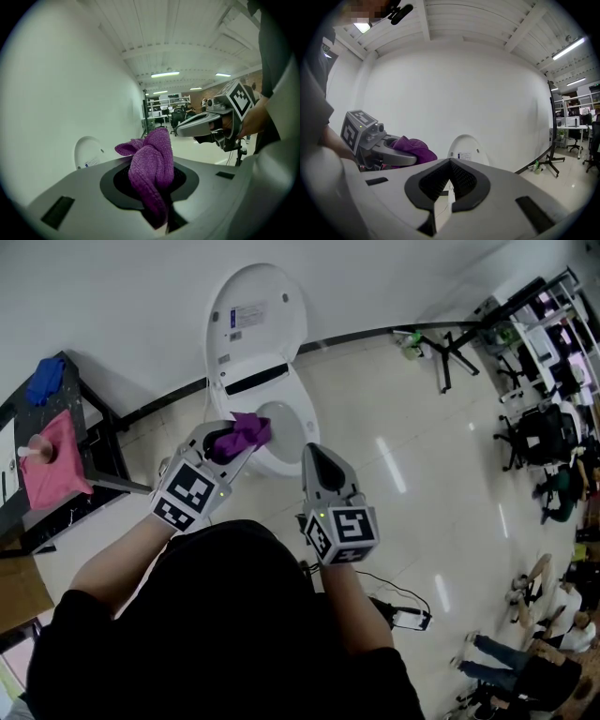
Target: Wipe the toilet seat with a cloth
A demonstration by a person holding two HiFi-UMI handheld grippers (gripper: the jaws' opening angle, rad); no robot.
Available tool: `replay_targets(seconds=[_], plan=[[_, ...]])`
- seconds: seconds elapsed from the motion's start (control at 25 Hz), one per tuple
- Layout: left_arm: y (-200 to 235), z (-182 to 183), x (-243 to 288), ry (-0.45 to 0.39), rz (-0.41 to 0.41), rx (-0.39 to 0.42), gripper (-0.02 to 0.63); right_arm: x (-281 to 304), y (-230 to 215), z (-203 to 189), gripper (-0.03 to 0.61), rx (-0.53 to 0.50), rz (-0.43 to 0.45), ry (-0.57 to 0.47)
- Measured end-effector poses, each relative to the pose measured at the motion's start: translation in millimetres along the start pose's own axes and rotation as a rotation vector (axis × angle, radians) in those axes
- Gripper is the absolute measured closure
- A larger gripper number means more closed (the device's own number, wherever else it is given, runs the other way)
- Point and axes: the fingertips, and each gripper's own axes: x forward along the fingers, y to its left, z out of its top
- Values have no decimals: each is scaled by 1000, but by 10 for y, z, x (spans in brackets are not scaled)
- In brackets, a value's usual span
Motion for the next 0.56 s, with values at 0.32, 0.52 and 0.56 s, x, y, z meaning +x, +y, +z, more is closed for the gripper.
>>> replay_targets(seconds=[0.32,0.52,0.56], plan=[[-36,11,-25,5,5,5,518,-43,32,17,565,-4,9,-7],[-73,11,-29,8,2,3,518,-84,37,28,565,-10,9,-6],[-81,10,-29,9,1,1,518,-92,38,30,565,-11,9,-6]])
